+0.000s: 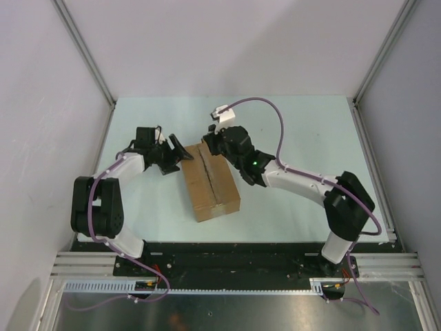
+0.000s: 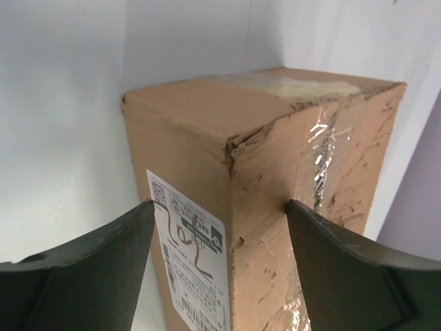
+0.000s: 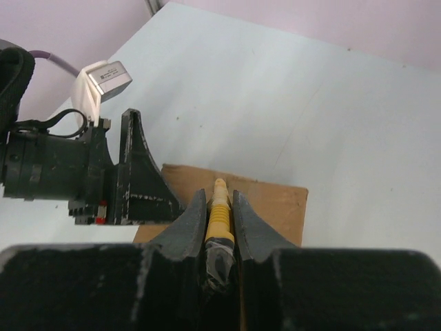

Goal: Unpack the express box

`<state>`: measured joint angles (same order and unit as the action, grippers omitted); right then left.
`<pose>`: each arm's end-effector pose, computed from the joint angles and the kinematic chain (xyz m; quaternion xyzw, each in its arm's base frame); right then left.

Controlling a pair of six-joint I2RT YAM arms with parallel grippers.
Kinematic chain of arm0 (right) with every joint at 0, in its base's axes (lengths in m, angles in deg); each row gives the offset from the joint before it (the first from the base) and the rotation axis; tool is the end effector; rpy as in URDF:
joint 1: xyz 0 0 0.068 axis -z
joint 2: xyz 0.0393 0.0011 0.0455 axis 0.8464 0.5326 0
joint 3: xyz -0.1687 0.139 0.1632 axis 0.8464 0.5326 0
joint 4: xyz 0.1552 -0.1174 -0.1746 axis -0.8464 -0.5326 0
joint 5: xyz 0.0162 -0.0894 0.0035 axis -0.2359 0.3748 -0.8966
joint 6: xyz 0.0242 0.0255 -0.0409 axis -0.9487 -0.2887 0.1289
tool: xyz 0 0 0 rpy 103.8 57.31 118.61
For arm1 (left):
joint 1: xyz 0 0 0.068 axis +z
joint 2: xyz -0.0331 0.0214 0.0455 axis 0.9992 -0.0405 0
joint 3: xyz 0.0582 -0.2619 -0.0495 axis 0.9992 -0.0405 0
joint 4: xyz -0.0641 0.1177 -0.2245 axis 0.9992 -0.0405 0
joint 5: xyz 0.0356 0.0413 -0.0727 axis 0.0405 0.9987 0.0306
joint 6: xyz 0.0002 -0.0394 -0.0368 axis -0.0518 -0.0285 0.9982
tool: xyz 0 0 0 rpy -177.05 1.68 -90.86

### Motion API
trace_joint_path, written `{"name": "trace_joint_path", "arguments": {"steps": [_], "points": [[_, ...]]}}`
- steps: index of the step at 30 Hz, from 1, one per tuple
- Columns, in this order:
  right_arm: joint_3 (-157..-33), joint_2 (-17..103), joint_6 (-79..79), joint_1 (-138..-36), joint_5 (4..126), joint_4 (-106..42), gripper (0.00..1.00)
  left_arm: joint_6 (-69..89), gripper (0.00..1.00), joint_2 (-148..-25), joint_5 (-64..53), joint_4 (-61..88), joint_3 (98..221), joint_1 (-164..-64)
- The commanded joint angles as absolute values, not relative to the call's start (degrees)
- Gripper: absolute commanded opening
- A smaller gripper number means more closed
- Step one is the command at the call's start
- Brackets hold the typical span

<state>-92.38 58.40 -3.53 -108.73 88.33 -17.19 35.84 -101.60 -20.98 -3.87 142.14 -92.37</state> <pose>0.2630 0.3090 0.3148 -0.1830 0.7390 0.2382 0.6031 0.3210 -0.0407 0.1982 -0.1940 0.9058 -0.2978 0.2306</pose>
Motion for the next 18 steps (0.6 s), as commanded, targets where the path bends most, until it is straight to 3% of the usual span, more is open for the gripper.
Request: {"name": "trace_joint_path", "arguments": {"steps": [1,18], "points": [[-97.68,62.43,2.51,-110.02,92.41,-10.63,0.0,35.19,0.76,-103.89,-23.46,-3.68,142.64,-92.34],[-103.39,71.22,3.83,-111.34,96.28,-13.78,0.0,33.96,0.74,-105.39,-25.49,-3.68,142.11,-92.16]]}}
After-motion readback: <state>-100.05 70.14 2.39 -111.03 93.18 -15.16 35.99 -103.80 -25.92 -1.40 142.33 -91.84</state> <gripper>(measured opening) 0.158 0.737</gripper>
